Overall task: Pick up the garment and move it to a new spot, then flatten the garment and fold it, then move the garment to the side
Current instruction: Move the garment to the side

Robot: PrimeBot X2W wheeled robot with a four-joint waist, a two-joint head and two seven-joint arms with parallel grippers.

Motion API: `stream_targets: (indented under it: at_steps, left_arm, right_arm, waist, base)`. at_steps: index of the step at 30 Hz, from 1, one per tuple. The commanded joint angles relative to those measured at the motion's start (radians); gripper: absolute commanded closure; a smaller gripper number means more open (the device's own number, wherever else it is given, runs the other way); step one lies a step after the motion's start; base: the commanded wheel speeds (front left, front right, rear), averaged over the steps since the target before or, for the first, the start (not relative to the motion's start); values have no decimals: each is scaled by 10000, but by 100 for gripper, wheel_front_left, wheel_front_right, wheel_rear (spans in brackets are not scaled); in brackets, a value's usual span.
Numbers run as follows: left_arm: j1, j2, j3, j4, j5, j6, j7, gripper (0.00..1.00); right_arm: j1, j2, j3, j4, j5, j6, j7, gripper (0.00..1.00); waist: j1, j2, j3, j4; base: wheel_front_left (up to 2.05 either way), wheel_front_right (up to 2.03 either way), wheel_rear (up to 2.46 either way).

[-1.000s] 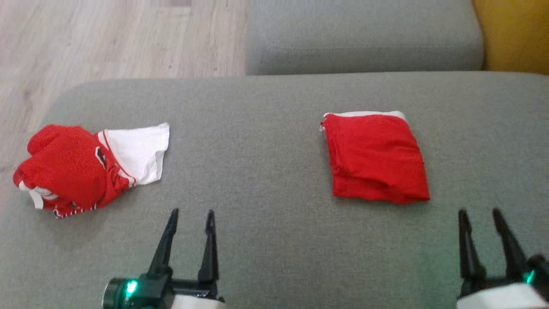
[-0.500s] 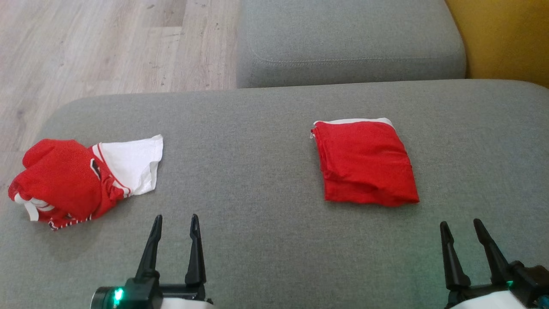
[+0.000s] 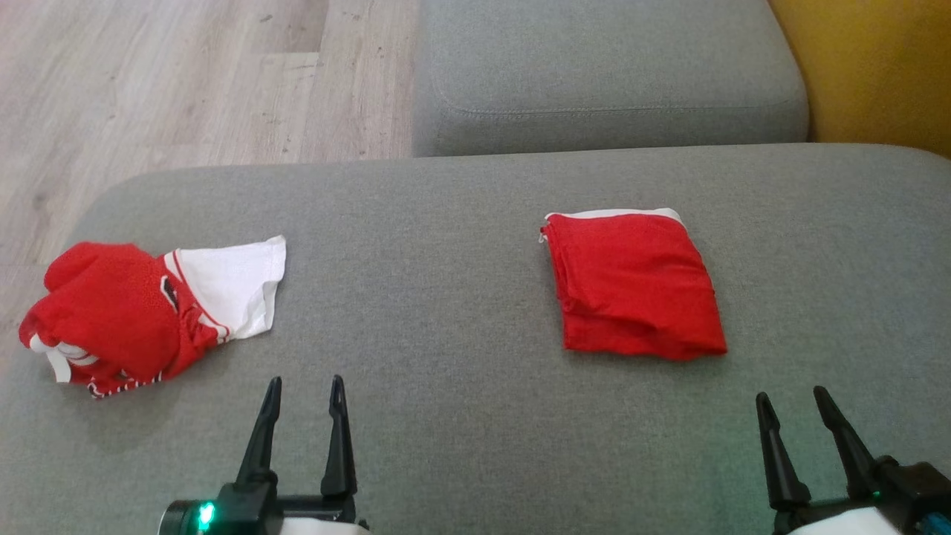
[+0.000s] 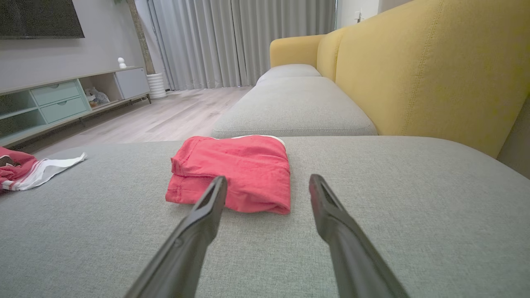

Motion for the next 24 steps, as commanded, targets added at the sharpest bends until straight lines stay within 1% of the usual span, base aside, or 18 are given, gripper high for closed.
stream_targets:
  at_steps: [1,9,11,14,17,22,24]
  left_arm:
    - [-224,-18,289,-337,42,84,-53,0]
    - [-316,-18,232,-348,-74,157,-53,0]
    - [-393,-18,219,-433,-77,200,-53,0]
    - [-679,-18,149,-678,-47,197,-53,0]
    - [-1028,-18,36,-946,116,147,-53,0]
    - [-1447,-18,-102,-1157,299,131,-53,0]
    - [-1597,-18,-142,-1202,347,146,-53,0]
  right_arm:
    - [-443,-288,182,-266,-77,65,-108,0]
    - [-763,-324,66,97,-75,65,-108,0]
    - [-1029,-365,75,418,-112,65,-108,0]
    - [-1814,-501,65,1198,78,65,-97,0]
    - [-2873,-613,-69,1806,436,65,331,0]
    - [-4480,-1144,-148,2685,859,65,1342,0]
    - [-4989,-1305,4,2982,1112,65,1704,0]
  waist:
    - [0,0,35,-9]
    - [0,0,489,23]
    - [0,0,718,31]
    - [0,0,1426,75]
    - [0,0,2036,146]
    - [0,0,2856,291]
    - [0,0,3092,342]
  base:
    - [0,0,0]
    - [0,0,0]
    - [0,0,0]
    - [0,0,0]
    - [0,0,0]
    - [0,0,0]
    - [0,0,0]
